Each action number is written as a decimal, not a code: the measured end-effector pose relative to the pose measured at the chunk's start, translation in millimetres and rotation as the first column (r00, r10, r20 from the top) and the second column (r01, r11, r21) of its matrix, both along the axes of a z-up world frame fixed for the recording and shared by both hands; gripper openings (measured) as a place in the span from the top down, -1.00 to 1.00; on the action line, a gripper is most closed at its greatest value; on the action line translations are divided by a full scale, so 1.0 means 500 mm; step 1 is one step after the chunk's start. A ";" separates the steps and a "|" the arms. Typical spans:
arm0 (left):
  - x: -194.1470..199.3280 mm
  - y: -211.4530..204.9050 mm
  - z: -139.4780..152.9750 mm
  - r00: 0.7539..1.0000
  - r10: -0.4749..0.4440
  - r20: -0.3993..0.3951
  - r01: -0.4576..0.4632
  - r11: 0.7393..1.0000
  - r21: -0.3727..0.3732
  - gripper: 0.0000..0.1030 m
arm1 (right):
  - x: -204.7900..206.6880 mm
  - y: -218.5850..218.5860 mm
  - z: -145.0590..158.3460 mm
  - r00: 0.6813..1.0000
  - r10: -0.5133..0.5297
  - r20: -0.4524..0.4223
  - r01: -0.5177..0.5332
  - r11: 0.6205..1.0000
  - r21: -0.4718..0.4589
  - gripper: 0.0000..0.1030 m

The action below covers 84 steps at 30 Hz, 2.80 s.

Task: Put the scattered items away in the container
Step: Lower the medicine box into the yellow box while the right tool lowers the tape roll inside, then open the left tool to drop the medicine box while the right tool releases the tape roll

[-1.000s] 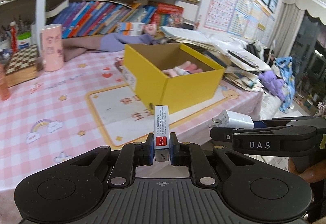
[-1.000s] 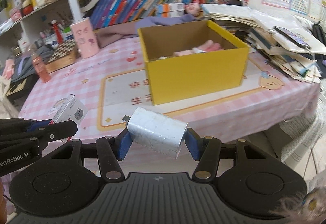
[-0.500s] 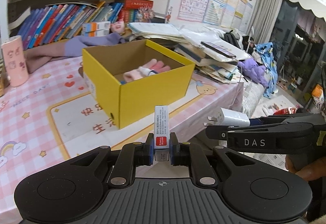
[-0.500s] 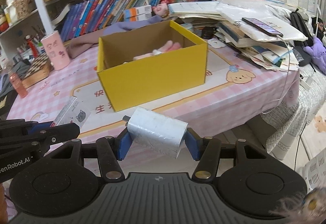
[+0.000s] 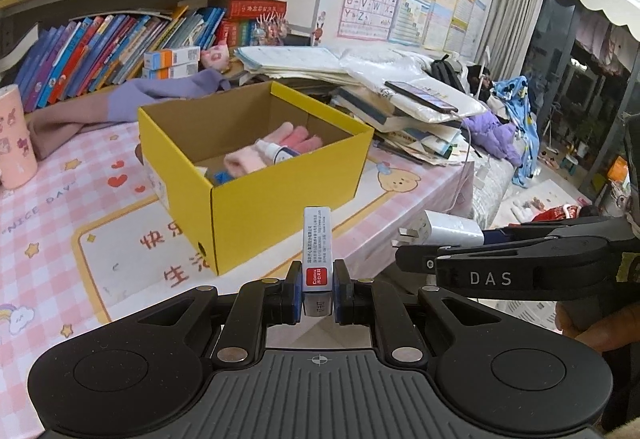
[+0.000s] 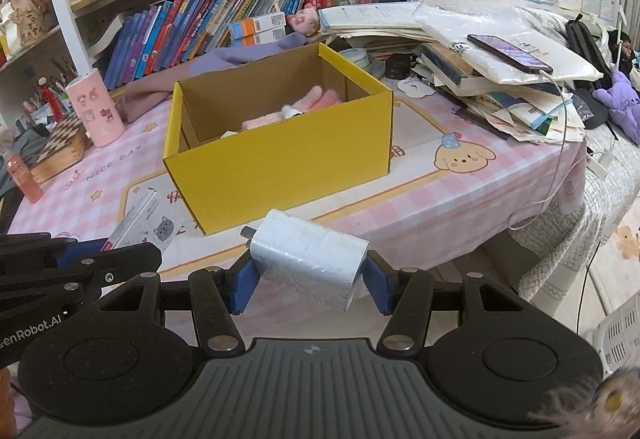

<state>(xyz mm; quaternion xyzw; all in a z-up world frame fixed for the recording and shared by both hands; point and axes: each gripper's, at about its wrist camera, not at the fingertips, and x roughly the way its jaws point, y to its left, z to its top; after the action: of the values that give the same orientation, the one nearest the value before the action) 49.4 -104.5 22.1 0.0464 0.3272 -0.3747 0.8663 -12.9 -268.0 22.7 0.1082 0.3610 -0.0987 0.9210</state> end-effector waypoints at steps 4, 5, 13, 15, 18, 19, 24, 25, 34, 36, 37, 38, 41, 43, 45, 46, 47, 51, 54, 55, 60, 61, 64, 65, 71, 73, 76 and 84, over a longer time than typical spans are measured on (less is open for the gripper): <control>0.012 -0.012 0.008 0.999 -0.004 0.036 0.004 1.000 0.004 0.75 | 0.017 -0.008 0.005 1.000 0.007 0.028 -0.006 1.000 -0.006 -0.05; 0.015 -0.015 0.010 0.999 -0.005 0.046 0.005 1.000 0.005 0.75 | 0.022 -0.010 0.006 0.999 0.009 0.034 -0.008 1.000 -0.009 -0.04; 0.067 -0.046 0.018 0.996 0.022 0.083 -0.022 1.000 -0.005 0.75 | 0.090 -0.047 0.012 0.997 0.041 0.058 -0.040 0.999 -0.023 -0.04; 0.086 -0.058 0.022 0.995 0.035 0.092 -0.034 0.999 -0.016 0.75 | 0.110 -0.062 0.021 0.996 0.053 0.072 -0.050 0.998 -0.039 -0.04; 0.113 -0.081 0.029 0.993 0.059 0.100 -0.056 0.998 -0.033 0.75 | 0.142 -0.087 0.036 0.992 0.076 0.102 -0.070 0.995 -0.066 -0.04; 0.121 -0.088 0.030 0.993 0.067 0.102 -0.064 0.997 -0.035 0.75 | 0.154 -0.095 0.040 0.991 0.084 0.107 -0.076 0.995 -0.072 -0.04; 0.160 -0.119 0.036 0.985 0.131 0.109 -0.127 0.991 -0.042 0.75 | 0.219 -0.137 0.049 0.984 0.137 0.115 -0.128 0.988 -0.083 -0.04; 0.168 -0.124 0.036 0.983 0.149 0.110 -0.145 0.989 -0.043 0.75 | 0.232 -0.145 0.050 0.981 0.153 0.116 -0.144 0.986 -0.083 -0.04; 0.233 -0.163 0.036 0.947 0.285 0.145 -0.289 0.957 0.007 0.75 | 0.359 -0.175 0.043 0.937 0.330 0.111 -0.323 0.943 -0.075 -0.05; 0.248 -0.166 0.028 0.940 0.315 0.127 -0.322 0.946 0.037 0.75 | 0.385 -0.174 0.034 0.923 0.375 0.088 -0.371 0.926 -0.064 -0.05; 0.253 -0.168 0.024 0.937 0.329 0.119 -0.336 0.940 0.052 0.75 | 0.399 -0.171 0.027 0.914 0.399 0.073 -0.396 0.917 -0.057 -0.05; 0.258 -0.168 0.020 0.934 0.340 0.110 -0.348 0.935 0.065 0.75 | 0.408 -0.168 0.021 0.906 0.420 0.060 -0.418 0.907 -0.049 -0.05; 0.271 -0.170 0.005 0.927 0.366 0.085 -0.374 0.921 0.109 0.74 | 0.441 -0.159 -0.001 0.878 0.479 0.014 -0.479 0.878 -0.005 -0.05; 0.275 -0.171 -0.005 0.922 0.381 0.071 -0.387 0.911 0.142 0.74 | 0.458 -0.148 -0.018 0.863 0.505 -0.017 -0.504 0.863 0.022 -0.05; 0.280 -0.169 -0.016 0.916 0.398 0.052 -0.401 0.900 0.170 0.74 | 0.474 -0.142 -0.034 0.849 0.526 -0.050 -0.524 0.850 0.049 -0.05; 0.283 -0.168 -0.021 0.912 0.407 0.043 -0.408 0.894 0.183 0.74 | 0.480 -0.140 -0.041 0.842 0.535 -0.066 -0.532 0.845 0.059 -0.05; 0.284 -0.167 -0.027 0.909 0.415 0.035 -0.413 0.889 0.197 0.74 | 0.484 -0.137 -0.046 0.836 0.544 -0.076 -0.540 0.839 0.063 -0.07; 0.289 -0.162 -0.040 0.899 0.438 0.012 -0.430 0.875 0.224 0.74 | 0.490 -0.123 -0.054 0.813 0.576 -0.080 -0.575 0.817 0.038 -0.07; 0.289 -0.166 -0.042 0.895 0.446 0.013 -0.437 0.869 0.233 0.75 | 0.493 -0.118 -0.057 0.802 0.592 -0.080 -0.593 0.805 0.014 -0.08; 0.289 -0.167 -0.043 0.894 0.448 0.015 -0.438 0.868 0.235 0.76 | 0.493 -0.117 -0.058 0.798 0.597 -0.080 -0.598 0.801 0.006 -0.10; 0.283 -0.170 -0.041 0.884 0.466 0.024 -0.459 0.858 0.230 0.74 | 0.496 -0.117 -0.059 0.788 0.612 -0.074 -0.614 0.790 0.000 -0.10; 0.281 -0.171 -0.039 0.882 0.470 0.031 -0.464 0.855 0.229 0.71 | 0.496 -0.118 -0.059 0.787 0.613 -0.071 -0.614 0.789 0.002 -0.09; 0.272 -0.169 -0.031 0.871 0.489 0.056 -0.488 0.846 0.214 0.61 | 0.497 -0.120 -0.059 0.789 0.611 -0.062 -0.612 0.791 0.007 -0.07; 0.269 -0.168 -0.029 0.865 0.497 0.064 -0.499 0.841 0.210 0.60 | 0.497 -0.120 -0.059 0.788 0.613 -0.059 -0.614 0.789 0.008 -0.07; 0.244 -0.154 -0.014 0.830 0.549 0.095 -0.557 0.816 0.155 0.51 | 0.497 -0.104 -0.067 0.752 0.655 -0.067 -0.656 0.755 0.023 -0.05; 0.238 -0.152 -0.011 0.825 0.556 0.102 -0.565 0.812 0.144 0.51 | 0.499 -0.096 -0.074 0.739 0.668 -0.087 -0.668 0.743 0.035 -0.07; 0.231 -0.151 -0.008 0.822 0.561 0.100 -0.570 0.811 0.134 0.49 | 0.501 -0.092 -0.075 0.735 0.671 -0.092 -0.671 0.740 0.039 -0.09; 0.212 -0.136 0.001 0.792 0.596 0.130 -0.609 0.786 0.105 -0.13 | 0.479 -0.105 -0.056 0.773 0.633 -0.044 -0.633 0.774 0.007 -0.30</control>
<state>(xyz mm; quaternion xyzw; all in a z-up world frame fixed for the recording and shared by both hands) 155.5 -172.4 22.6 0.0177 0.3114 -0.0519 0.9487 226.4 -320.7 -5.1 -0.0252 0.3960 0.2129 0.8929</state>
